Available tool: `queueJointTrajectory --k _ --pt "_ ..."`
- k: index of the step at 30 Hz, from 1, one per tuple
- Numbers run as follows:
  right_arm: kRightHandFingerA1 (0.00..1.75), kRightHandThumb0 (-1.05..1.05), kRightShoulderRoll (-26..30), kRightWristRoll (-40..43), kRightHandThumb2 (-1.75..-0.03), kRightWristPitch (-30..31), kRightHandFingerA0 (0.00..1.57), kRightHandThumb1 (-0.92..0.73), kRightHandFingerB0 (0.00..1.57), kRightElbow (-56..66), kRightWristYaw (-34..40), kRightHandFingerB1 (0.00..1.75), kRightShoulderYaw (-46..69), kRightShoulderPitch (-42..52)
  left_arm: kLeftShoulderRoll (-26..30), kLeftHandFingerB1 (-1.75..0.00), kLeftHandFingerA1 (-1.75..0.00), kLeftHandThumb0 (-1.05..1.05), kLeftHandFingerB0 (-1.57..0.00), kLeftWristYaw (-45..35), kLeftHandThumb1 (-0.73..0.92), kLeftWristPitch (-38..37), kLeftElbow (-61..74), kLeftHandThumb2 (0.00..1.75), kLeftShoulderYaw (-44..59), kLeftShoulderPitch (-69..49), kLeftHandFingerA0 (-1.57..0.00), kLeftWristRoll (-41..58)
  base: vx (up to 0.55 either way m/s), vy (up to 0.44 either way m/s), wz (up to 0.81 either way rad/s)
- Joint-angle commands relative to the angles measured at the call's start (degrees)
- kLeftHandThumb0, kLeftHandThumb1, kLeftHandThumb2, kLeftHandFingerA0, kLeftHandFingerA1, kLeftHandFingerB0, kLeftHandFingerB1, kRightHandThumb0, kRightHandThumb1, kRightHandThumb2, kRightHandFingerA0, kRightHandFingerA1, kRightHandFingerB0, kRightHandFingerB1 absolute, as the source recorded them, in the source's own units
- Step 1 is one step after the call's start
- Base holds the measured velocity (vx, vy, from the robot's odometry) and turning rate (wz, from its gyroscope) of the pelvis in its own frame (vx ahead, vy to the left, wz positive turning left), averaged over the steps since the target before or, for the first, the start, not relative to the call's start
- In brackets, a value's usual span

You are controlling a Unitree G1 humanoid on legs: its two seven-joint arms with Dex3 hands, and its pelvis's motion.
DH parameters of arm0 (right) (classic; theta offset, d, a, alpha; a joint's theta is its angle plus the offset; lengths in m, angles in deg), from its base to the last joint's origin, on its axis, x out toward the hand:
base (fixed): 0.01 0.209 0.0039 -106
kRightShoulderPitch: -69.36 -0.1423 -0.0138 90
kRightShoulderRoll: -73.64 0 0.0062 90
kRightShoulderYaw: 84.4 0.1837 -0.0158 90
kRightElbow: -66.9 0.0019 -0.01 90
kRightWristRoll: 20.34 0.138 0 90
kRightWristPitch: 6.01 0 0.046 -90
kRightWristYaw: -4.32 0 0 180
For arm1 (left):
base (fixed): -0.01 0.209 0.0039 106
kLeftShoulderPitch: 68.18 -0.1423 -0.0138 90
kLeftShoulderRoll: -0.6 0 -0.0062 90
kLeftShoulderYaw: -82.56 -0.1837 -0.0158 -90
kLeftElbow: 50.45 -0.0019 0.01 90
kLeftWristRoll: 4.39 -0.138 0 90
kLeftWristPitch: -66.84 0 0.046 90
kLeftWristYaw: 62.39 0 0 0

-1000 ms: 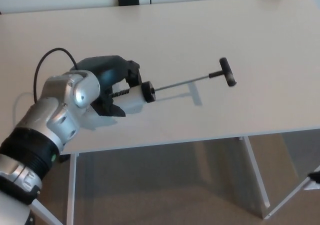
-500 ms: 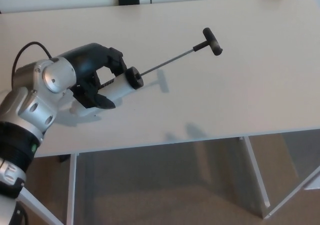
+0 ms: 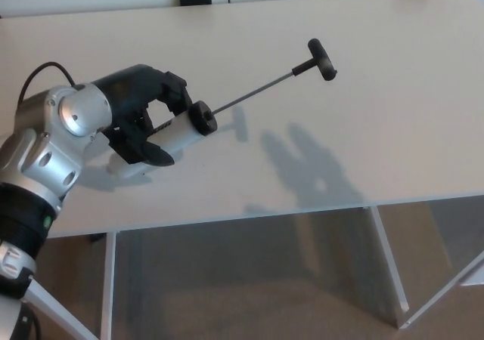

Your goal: The robot walks towards a desk on which an air pump is kept in the middle. It lifts it up and holds it with its left hand and uses its right hand to compress it by pushing its handle inwards.

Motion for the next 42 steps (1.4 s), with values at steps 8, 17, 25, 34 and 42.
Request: queueJointTrajectory --k 8,17,25,34,42 --pt "0.14 -0.86 -5.3 -5.5 -1.1 11.5 0.0 -0.74 0.0 -41.8 2.9 0.13 -7.0 -20.2 1.8 -1.19 -1.31 -0.08 -0.72 -5.2 0.8 -1.3 1.5 0.71 -0.8 2.6 -0.98 0.5 0.0 0.0 0.0" --pt "0.18 -0.82 -7.3 -6.2 -1.13 8.9 0.0 -0.73 0.0 -46.3 2.6 0.16 -9.1 -21.9 4.7 -1.24 -1.34 -0.07 -0.62 -2.3 0.64 -7.0 2.8 0.6 -7.3 3.2 -0.89 -7.8 0.0 0.0 0.0" --pt "0.15 -0.82 -7.6 -6.0 -0.67 7.2 0.0 -0.92 0.0 -50.4 2.9 0.11 -8.7 -22.8 7.3 -0.46 -0.54 -0.06 -0.59 2.9 0.64 -10.6 5.9 0.58 -12.1 2.2 -0.67 -12.8 0.0 0.0 0.0" --pt "0.12 -0.91 -8.0 -5.7 -1.13 5.9 0.0 -0.79 0.0 -52.1 1.8 0.07 -7.9 -23.5 7.5 -0.46 -0.62 -0.14 -0.56 5.6 0.63 -11.0 6.5 0.62 -13.5 2.0 -0.76 -15.0 0.0 0.0 0.0" --pt "0.18 -0.83 -8.4 -5.9 -1.11 6.3 0.0 -0.75 0.0 -52.2 1.8 0.15 -7.5 -23.5 7.0 -0.44 -0.53 -0.13 -0.57 6.4 0.67 -11.8 6.1 0.59 -13.5 1.8 -0.69 -16.2 0.0 0.0 0.0"
